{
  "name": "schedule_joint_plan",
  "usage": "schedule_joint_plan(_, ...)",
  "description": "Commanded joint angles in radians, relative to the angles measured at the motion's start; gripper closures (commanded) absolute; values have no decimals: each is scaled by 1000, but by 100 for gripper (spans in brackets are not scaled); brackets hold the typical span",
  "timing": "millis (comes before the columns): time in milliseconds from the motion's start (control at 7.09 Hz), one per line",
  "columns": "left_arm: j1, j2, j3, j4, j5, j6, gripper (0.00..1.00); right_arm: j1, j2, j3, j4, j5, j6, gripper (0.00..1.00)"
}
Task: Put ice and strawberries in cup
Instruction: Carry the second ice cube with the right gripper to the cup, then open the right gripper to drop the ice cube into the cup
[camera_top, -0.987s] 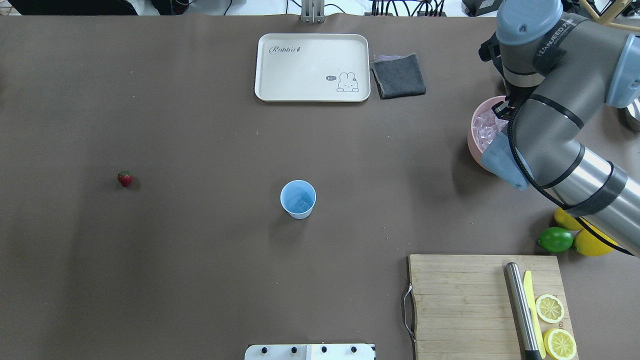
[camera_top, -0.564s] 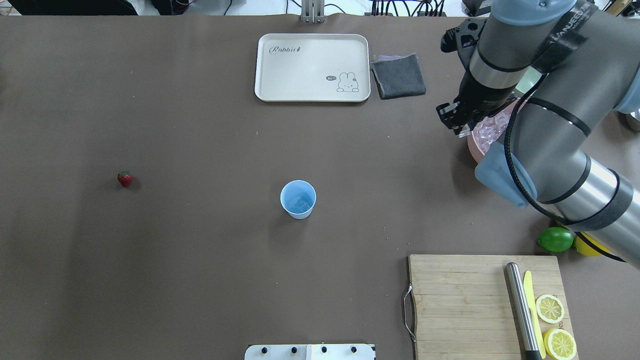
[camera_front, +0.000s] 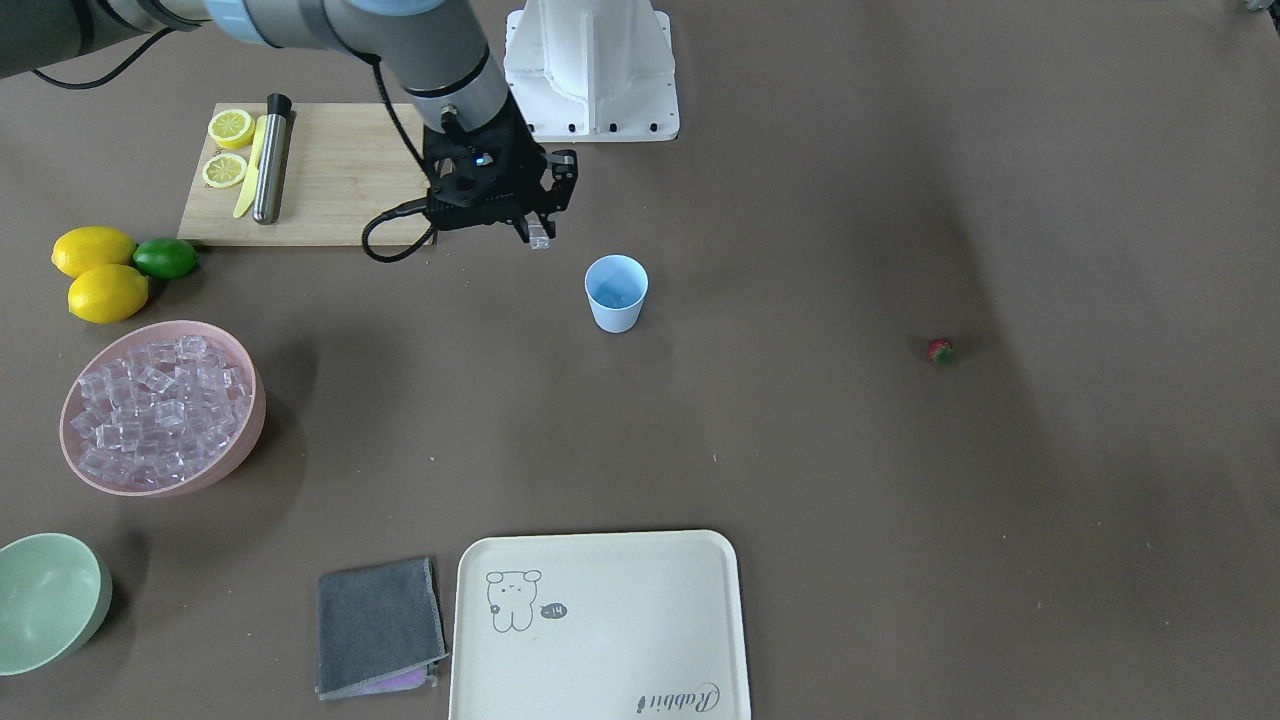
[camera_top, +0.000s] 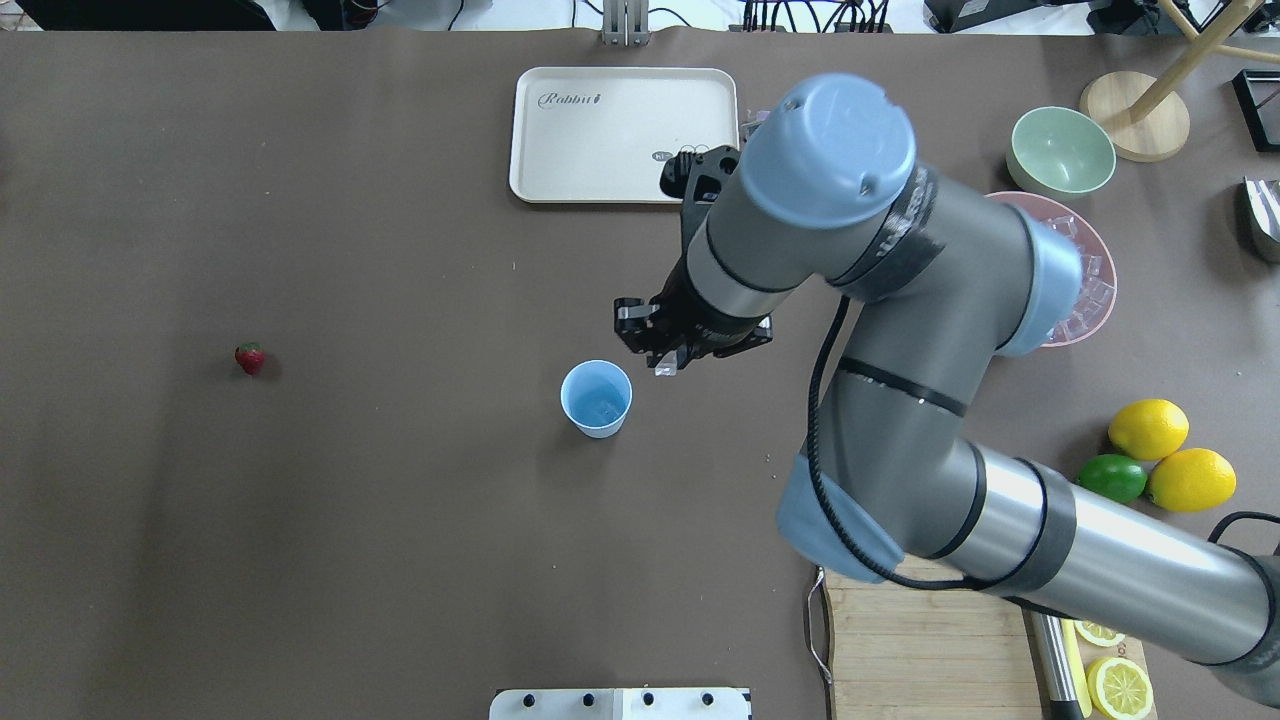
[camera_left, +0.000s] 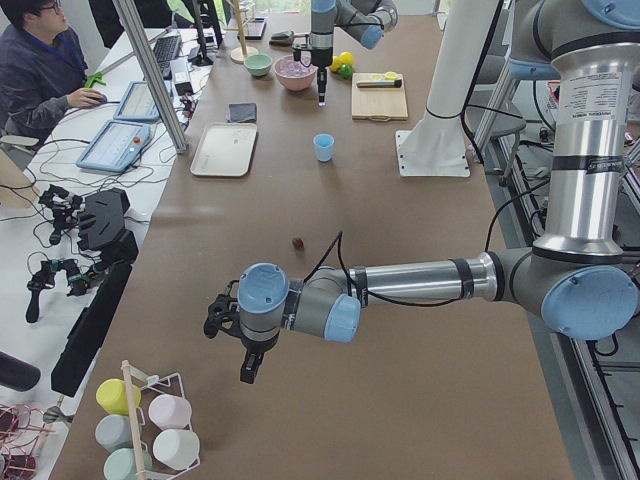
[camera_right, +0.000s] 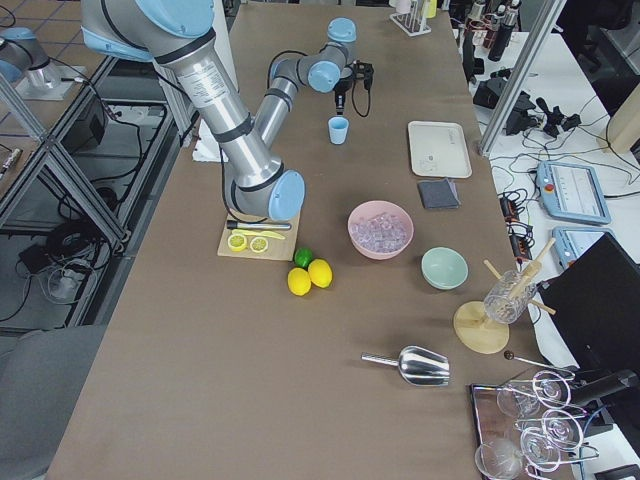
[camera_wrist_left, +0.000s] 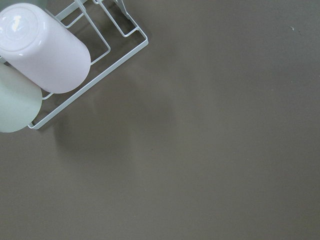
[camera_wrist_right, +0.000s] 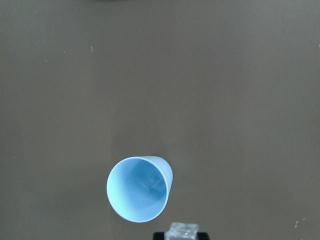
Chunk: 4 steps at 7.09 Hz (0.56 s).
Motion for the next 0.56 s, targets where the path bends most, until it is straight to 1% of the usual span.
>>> schedule_joint_plan(0, 0, 2, -1, 0, 0, 1, 2, -108, 21, -61, 6, -138, 92, 100)
schedule_joint_plan(141, 0, 5, -1, 0, 0, 1, 2, -116, 64, -130, 6, -159, 91, 100)
schedule_joint_plan(423, 0, 5, -1, 0, 0, 1, 2, -113, 107, -182, 18, -166, 85, 100)
